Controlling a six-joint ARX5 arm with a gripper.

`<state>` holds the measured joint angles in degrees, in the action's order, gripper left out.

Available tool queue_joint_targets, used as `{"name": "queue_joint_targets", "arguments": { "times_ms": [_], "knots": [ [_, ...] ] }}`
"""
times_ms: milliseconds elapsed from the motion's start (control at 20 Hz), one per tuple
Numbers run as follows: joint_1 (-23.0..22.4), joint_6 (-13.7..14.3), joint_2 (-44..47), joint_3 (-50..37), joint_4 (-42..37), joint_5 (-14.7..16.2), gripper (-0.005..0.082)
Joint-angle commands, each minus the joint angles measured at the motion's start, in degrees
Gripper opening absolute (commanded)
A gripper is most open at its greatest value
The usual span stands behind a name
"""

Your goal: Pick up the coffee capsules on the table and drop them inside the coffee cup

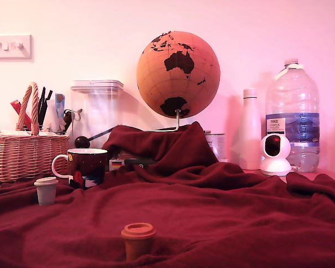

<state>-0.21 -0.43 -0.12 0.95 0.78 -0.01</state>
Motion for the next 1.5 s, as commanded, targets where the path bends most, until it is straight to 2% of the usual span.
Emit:
{"name": "queue_joint_targets", "arguments": {
  "times_ms": [0,250,350,600,700,800,1100,1350,1400,1450],
  "knots": [
    [1.5,-0.2,-0.6,-1.2,3.7,8.8,-0.0021],
    [1.5,-0.3,-0.6,-1.2,3.6,9.0,-0.002],
    [1.5,-1.4,-0.6,-1.2,2.7,9.3,-0.002],
    [1.4,-9.4,-0.6,0.7,0.3,17.5,-0.002],
    [0.6,-10.3,-0.6,1.1,-0.2,20.1,-0.002],
    [-0.6,-11.8,-0.5,1.1,-0.3,21.0,-0.002],
    [-5.2,-11.8,5.1,1.1,-2.1,21.0,-0.002],
    [-7.7,-11.5,14.3,1.1,-10.2,17.2,-0.0018],
    [-7.9,-11.4,16.2,1.1,-11.8,16.4,0.0022],
    [-8.1,-11.4,18.1,1.1,-13.2,16.0,0.0142]
  ]
}}
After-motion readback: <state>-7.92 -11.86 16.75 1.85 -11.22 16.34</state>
